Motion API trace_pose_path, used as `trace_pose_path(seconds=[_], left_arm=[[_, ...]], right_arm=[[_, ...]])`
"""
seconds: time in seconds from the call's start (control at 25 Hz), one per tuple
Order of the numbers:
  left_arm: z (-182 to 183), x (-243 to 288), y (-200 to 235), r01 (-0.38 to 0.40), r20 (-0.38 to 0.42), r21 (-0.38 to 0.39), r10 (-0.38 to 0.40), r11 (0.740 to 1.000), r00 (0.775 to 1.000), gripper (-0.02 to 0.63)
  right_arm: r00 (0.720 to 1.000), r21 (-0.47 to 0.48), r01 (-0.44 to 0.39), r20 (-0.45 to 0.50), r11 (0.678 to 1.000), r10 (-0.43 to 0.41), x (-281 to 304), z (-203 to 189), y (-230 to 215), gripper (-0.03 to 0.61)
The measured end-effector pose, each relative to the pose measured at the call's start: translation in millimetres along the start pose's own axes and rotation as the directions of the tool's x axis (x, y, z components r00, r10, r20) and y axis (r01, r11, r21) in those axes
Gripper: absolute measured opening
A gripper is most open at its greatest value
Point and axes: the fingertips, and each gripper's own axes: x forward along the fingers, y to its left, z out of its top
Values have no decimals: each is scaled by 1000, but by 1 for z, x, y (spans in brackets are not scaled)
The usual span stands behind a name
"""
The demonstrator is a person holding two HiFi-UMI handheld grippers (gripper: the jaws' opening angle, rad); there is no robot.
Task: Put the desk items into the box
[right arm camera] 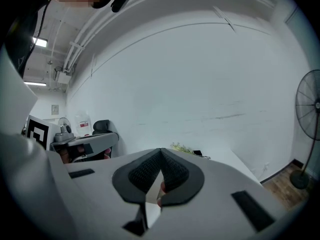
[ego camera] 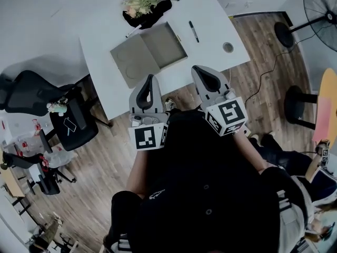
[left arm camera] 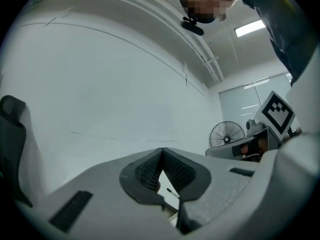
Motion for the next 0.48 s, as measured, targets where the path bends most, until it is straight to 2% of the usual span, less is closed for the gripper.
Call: trace_pose_path(seconds=[0.2,0.48], left_arm=[[-14,14,22,27,-21,-27,-28,999,999,8],[-32,44,25,88,-51,-37,-90,995,995,8]], right_arm=[[998,-5,50,-26,999,-50,25,-6,-8,-2],[989,5,129,-78,992,-128,51,-13,-41,-2]])
